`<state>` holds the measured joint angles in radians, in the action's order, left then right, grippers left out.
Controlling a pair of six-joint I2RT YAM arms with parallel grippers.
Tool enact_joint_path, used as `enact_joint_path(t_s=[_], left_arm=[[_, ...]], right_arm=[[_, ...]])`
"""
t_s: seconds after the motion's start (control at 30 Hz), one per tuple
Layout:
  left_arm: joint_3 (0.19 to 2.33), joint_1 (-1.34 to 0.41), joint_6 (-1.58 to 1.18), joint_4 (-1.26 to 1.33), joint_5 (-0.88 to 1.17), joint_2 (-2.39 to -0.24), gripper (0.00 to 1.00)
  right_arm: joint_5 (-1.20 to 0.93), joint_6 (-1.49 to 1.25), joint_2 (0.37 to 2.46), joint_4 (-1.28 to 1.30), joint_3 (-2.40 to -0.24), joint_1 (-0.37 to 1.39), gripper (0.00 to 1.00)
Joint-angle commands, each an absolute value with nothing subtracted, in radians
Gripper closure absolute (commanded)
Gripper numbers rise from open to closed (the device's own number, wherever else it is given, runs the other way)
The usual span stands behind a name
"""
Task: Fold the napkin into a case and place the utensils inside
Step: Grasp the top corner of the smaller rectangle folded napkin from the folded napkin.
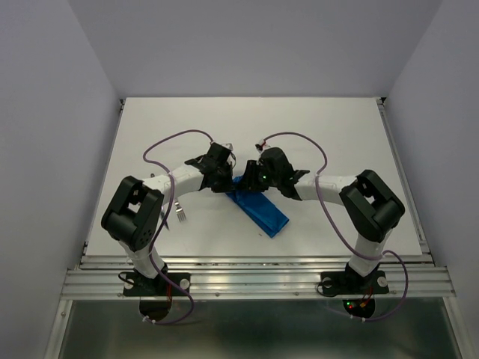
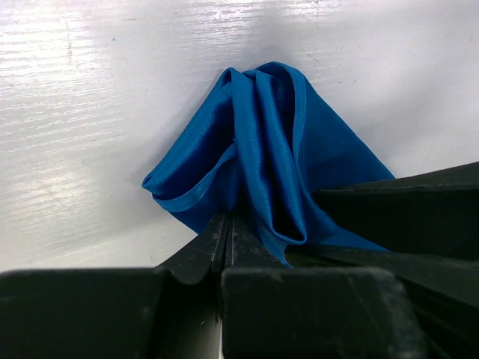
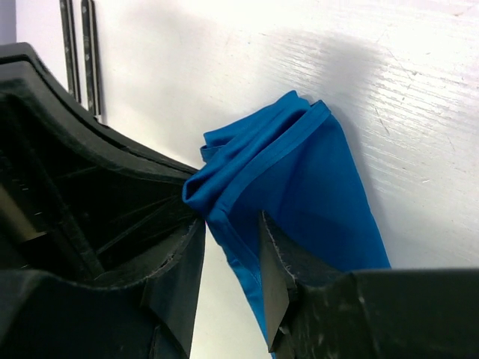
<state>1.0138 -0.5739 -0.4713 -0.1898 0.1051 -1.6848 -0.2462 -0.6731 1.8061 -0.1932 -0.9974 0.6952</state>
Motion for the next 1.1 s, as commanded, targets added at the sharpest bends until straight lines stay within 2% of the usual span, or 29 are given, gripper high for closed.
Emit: enact_joint_path(t_s=[0.0, 0.47, 0.7, 1.07], left_arm=[[1.014, -0.569, -0.465, -0.179, 0.118, -1.654, 1.00], [1.015, -0.569, -0.462, -0.178, 0.123, -1.658, 1.00], [1.012, -0.569, -0.460, -0.178, 0.121, -1.657, 1.00], [1.012, -0.569, -0.460, -0.176, 0.124, -1.657, 1.00]], right_arm=[[-0.235, -0.657, 1.741, -0.227, -1.000, 0.703, 0.60], [-0.227, -0.664, 1.749, -0.221, -1.019, 0.703, 0.63], [-0.258, -0.675, 1.764, -0.232, -1.051, 0.703, 0.59], [-0.284, -0.687, 1.804, -0.244, -1.074, 0.703, 0.59]])
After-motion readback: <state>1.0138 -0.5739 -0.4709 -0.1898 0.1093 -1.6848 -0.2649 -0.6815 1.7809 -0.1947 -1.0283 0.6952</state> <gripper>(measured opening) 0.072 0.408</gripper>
